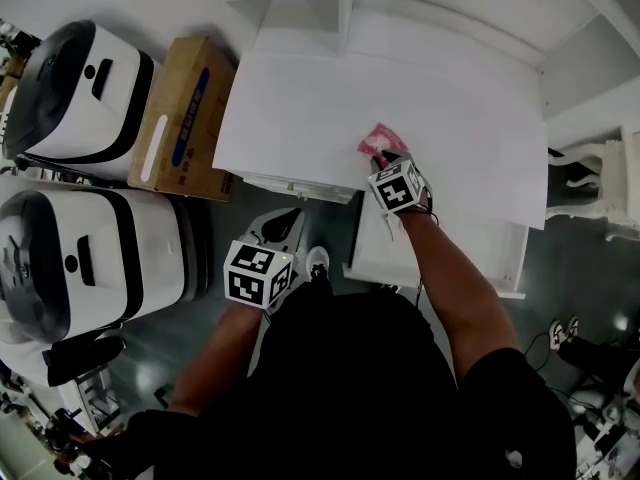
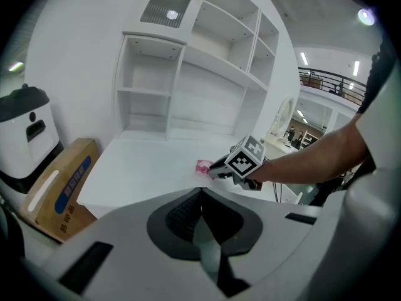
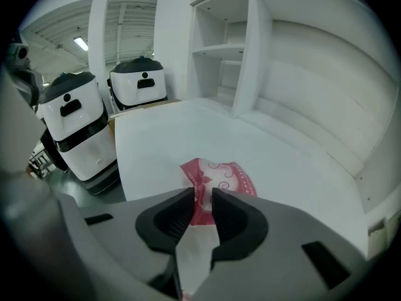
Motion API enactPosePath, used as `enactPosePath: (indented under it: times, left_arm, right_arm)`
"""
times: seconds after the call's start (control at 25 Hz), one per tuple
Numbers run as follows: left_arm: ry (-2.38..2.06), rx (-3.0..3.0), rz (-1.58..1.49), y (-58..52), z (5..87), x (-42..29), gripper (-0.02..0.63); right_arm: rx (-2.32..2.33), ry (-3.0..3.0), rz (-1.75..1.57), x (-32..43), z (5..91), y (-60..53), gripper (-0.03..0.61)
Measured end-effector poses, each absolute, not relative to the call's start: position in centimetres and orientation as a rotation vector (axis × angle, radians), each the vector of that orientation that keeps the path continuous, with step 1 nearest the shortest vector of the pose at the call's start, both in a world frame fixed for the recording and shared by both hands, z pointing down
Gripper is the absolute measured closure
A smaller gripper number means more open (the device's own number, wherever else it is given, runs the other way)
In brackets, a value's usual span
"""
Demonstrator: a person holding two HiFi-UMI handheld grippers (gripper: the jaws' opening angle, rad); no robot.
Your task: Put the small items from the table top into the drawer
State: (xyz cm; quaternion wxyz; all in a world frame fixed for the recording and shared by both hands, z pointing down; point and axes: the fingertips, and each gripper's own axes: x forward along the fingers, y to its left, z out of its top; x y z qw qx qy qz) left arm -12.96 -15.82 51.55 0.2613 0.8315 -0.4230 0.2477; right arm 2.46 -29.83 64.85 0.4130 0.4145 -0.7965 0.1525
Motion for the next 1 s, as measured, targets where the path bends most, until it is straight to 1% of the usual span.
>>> enactPosePath:
  times: [0.12, 0.24, 0.36, 0.72, 1.0]
  left_arm:
    - [-1.145, 2.247, 0.667, -16.0, 51.6, -13.0, 0.603]
    - [-1.145, 2.249, 0.663, -16.2, 51.6, -13.0, 0.603]
    - [-1.140, 2.253, 0.660, -16.4, 51.6, -12.9, 0.603]
    - [-1.098, 2.283, 0.667, -16.5, 51.7, -10.9, 0.603]
    - [-1.035, 2.326, 0.692, -16.3, 52.2, -7.8, 0.603]
  right_arm:
    - [1.060, -1.983, 0.367, 2.8, 64.9, -30.1, 0.498]
    - [1.067, -1.983, 0.353, 3.0, 64.7, -30.1, 0.530]
    - [1.076, -1.987, 0.349, 3.4, 64.4, -29.9, 0.543]
    - [1.151, -2.050, 0.359, 5.2, 61.5, -28.7, 0.548]
    - [1.200, -2.112, 0.412, 7.7, 58.4, -25.0, 0.548]
